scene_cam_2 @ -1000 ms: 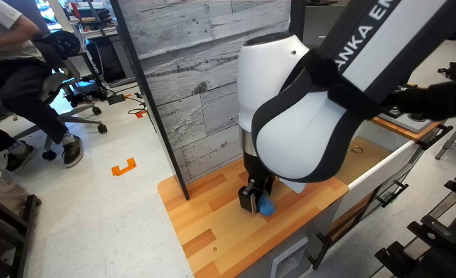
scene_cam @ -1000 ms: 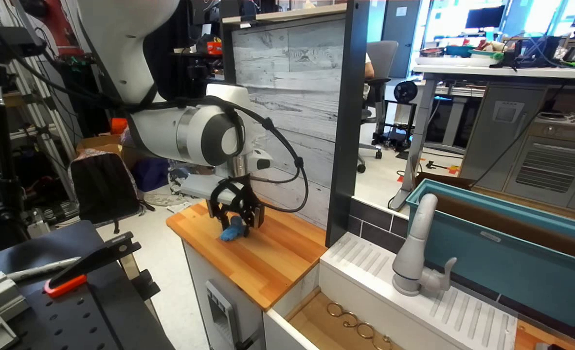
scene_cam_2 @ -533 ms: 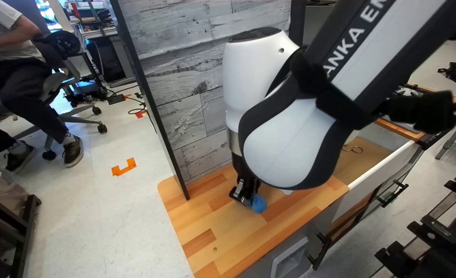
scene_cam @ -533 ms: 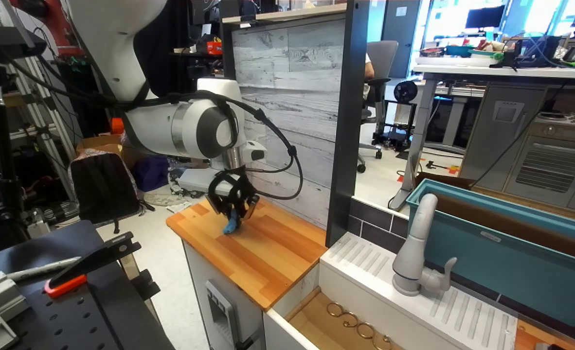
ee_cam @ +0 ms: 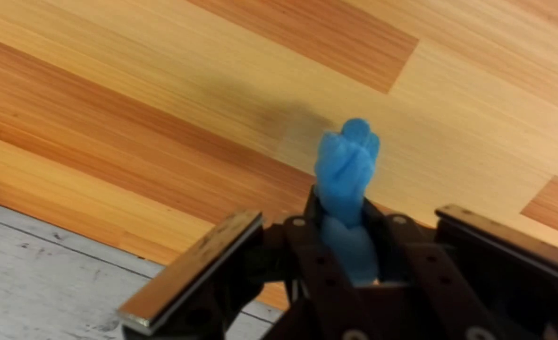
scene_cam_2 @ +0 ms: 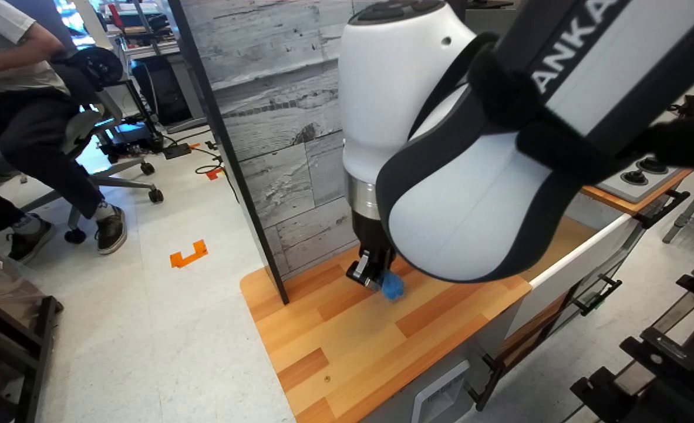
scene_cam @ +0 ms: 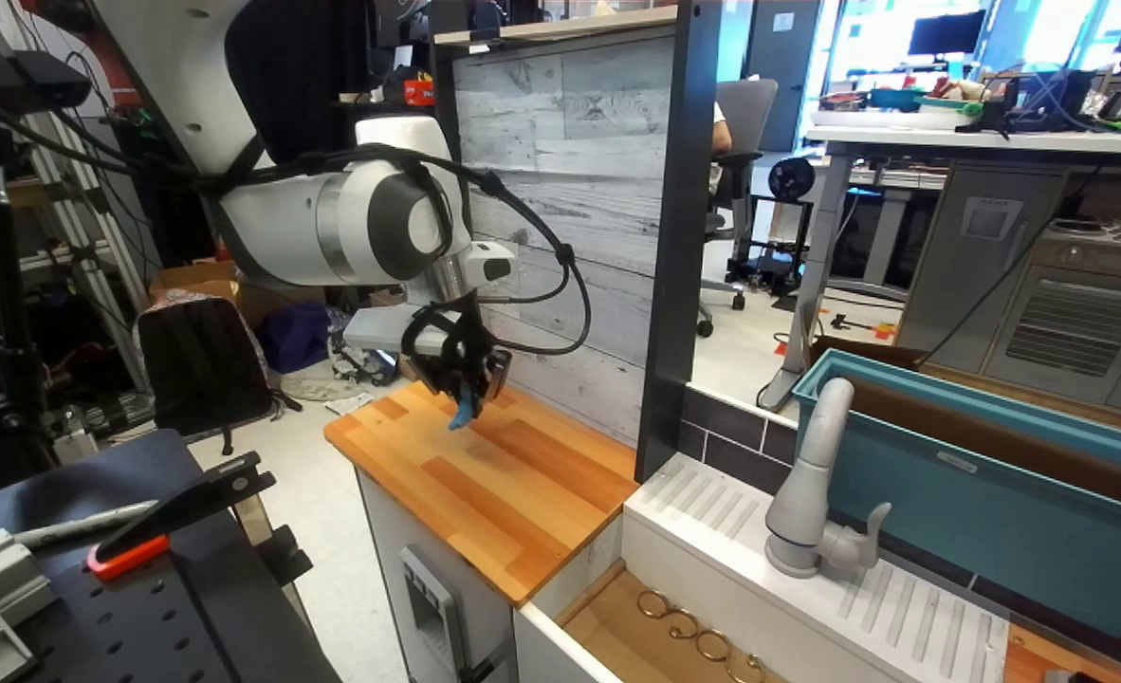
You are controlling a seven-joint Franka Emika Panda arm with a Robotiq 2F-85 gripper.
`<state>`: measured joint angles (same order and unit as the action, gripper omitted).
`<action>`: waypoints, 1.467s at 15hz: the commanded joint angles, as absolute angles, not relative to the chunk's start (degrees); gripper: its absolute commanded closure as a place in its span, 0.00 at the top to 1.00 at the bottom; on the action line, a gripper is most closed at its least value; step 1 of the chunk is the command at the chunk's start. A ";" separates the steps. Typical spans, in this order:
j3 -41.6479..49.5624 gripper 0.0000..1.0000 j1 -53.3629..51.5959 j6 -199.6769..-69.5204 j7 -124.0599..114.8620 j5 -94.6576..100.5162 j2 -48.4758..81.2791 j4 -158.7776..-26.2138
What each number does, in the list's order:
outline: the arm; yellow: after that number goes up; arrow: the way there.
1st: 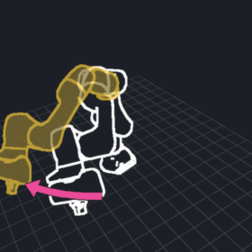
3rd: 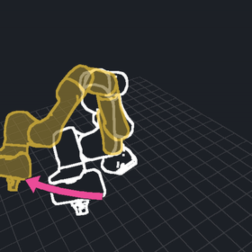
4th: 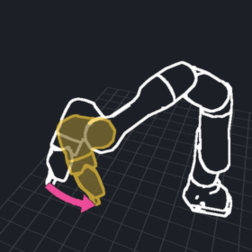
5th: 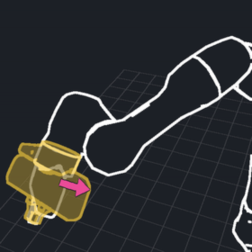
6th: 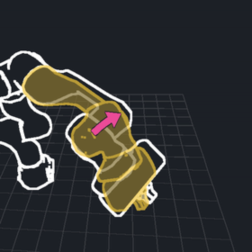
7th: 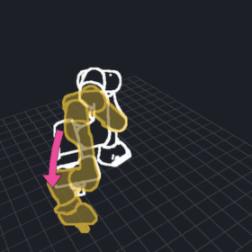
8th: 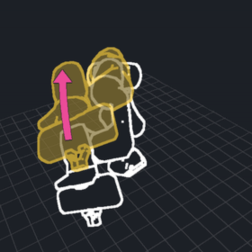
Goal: Move the blue plush toy to the right side of the counter.
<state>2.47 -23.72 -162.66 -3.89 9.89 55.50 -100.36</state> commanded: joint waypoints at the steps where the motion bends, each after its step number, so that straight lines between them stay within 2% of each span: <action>1: 7.37 0.04 -26.13 -165.41 -8.12 11.37 49.88 -107.64; 12: 19.32 0.04 -29.39 -162.54 -16.46 13.12 54.65 -105.93; 22: 16.09 0.04 -25.19 -158.44 -15.07 12.23 60.84 -99.14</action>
<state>17.67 -27.01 -160.73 -15.40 12.10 58.89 -103.12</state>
